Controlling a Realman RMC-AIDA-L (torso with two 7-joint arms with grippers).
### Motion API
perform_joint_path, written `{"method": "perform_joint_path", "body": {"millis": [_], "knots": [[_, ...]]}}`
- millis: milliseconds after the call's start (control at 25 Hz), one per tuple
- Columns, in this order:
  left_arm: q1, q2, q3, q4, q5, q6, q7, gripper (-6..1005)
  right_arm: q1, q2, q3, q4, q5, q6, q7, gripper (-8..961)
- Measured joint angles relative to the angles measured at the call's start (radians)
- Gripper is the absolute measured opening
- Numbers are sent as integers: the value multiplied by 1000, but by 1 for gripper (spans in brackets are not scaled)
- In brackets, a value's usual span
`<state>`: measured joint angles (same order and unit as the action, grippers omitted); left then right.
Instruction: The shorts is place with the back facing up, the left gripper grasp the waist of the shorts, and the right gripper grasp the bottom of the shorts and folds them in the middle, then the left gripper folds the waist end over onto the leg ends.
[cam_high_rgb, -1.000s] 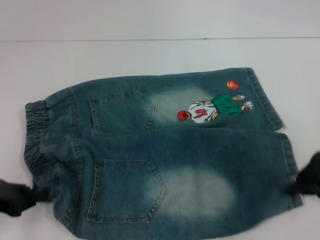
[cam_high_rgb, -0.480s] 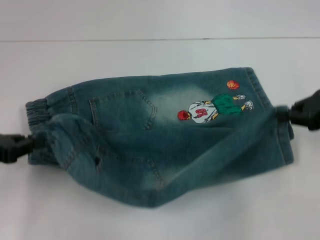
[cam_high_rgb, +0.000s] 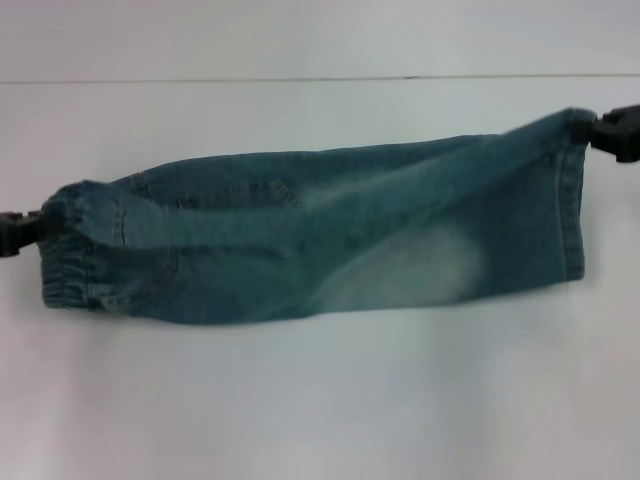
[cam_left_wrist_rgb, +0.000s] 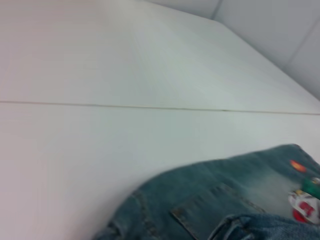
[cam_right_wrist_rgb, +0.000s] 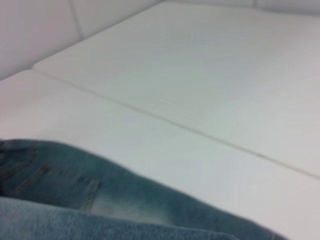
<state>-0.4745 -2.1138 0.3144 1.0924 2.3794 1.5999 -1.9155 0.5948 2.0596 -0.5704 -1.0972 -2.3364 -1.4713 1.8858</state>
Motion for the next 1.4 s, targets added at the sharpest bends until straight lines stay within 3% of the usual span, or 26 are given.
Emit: {"method": "perform_joint_path", "body": {"millis": [240,480,800,960,1240,1400], "knots": [[-3,0,103,-7,2,-147,-103,91,18,20,-16,26,2,153,2,26],[-14,0,166,-11,38,-238,-182,91,36,19,-68,106,0,309,2,21],[-35,1,228,-45,72,-298,-205,91,49,19,-150,175,-9,404,5,15],[-36,-6,256,-50,66,-336,-173,92,54,18,-178,197,-13,439,0,13],[-29,-27,288,-56,70,-505,-140,92,63,19,-209,214,-57,529,3,101],[-23,-26,302,-57,79,-524,-138,290,63,12,-212,210,-69,524,9,247]]}}
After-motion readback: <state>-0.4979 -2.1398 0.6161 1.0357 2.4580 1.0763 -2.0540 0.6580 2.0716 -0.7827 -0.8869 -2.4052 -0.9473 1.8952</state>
